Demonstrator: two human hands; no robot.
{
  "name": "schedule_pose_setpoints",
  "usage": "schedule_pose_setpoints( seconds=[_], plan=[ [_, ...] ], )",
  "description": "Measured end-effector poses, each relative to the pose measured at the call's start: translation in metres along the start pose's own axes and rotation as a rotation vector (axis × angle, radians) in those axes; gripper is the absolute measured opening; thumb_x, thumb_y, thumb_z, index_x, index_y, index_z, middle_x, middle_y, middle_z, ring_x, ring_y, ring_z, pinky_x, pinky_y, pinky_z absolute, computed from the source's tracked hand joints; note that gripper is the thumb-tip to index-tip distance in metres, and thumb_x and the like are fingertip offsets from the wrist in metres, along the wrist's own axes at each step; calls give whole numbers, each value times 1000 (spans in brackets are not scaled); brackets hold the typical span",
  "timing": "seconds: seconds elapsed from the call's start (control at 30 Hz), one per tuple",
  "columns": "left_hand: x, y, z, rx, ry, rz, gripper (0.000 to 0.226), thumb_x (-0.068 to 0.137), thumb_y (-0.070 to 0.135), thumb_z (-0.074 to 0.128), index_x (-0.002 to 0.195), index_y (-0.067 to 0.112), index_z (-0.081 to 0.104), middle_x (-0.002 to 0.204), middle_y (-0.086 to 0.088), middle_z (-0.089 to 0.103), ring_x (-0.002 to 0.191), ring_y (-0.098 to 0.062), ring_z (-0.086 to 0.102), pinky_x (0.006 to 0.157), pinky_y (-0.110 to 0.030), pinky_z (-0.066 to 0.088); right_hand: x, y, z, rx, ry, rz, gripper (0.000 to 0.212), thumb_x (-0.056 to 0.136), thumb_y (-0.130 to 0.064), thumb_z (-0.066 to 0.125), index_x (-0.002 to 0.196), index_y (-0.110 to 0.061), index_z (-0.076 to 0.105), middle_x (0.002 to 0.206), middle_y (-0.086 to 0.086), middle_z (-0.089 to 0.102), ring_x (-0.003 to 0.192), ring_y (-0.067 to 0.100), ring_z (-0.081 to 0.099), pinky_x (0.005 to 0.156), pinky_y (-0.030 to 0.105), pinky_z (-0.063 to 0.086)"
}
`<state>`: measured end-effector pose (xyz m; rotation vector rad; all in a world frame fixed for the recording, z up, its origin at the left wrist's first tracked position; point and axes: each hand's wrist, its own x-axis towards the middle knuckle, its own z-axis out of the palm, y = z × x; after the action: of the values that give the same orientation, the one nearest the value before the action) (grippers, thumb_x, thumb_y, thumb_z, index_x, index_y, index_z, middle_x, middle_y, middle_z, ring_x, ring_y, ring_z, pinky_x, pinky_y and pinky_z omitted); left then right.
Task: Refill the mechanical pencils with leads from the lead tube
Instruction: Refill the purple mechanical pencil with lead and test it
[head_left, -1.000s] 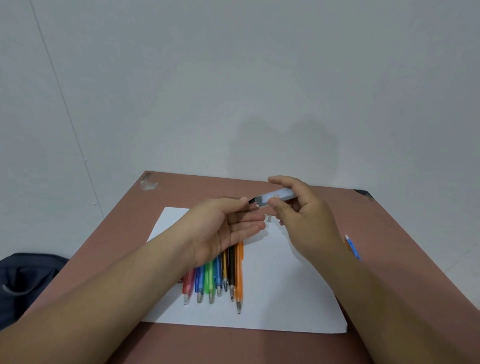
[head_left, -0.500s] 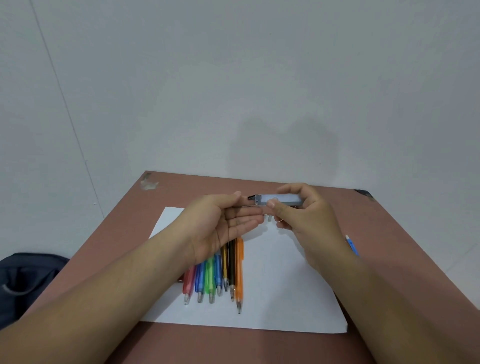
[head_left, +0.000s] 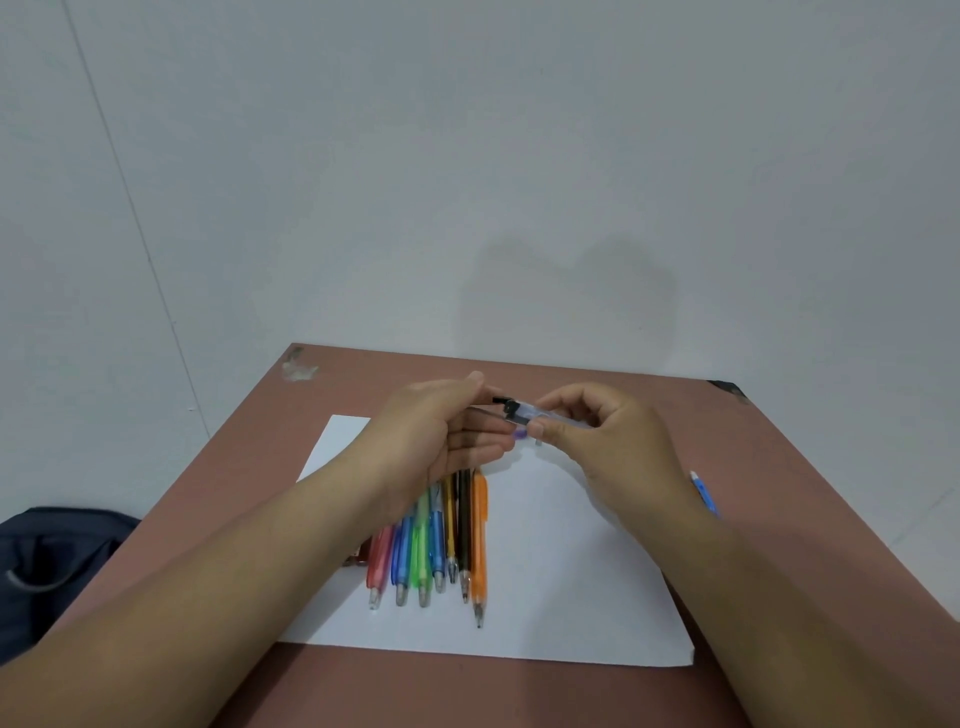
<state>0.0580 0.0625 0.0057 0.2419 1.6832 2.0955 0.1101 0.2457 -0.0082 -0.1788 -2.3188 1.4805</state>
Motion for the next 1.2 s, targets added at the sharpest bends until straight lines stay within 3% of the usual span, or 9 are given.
schedule_pose_setpoints(
  seconds=[0.23, 0.43, 0.63, 1.2],
  plan=[
    [3, -1, -3, 68, 16, 24, 35, 105, 33, 47, 112, 7, 68, 98, -20, 76, 97, -34, 73, 91, -42, 58, 0, -1, 1, 20, -4, 3, 12, 81, -21, 83, 85, -29, 76, 81, -13, 71, 66, -4, 57, 63, 20, 50],
    [6, 1, -13, 211, 52, 114, 33, 104, 33, 49, 110, 8, 69, 97, -13, 77, 96, -31, 73, 91, -42, 58, 1, -2, -1, 54, 17, 21, 12, 81, -21, 83, 84, -29, 75, 82, -9, 73, 72, 4, 61, 67, 26, 54],
    [9, 2, -19, 379, 132, 255, 14, 98, 19, 60, 97, 10, 71, 91, -4, 77, 91, -23, 74, 85, -38, 60, 2, -3, -1, 64, 26, 36, 12, 80, -20, 83, 83, -29, 75, 83, -9, 74, 77, 8, 63, 70, 29, 55],
    [7, 5, -21, 504, 237, 417, 11, 97, 23, 62, 90, 23, 71, 86, 10, 75, 85, -10, 71, 84, -42, 60, 0, -7, -2, 86, 15, 75, 12, 81, -19, 83, 83, -27, 74, 82, -4, 75, 71, 5, 64, 69, 31, 54]
  ],
)
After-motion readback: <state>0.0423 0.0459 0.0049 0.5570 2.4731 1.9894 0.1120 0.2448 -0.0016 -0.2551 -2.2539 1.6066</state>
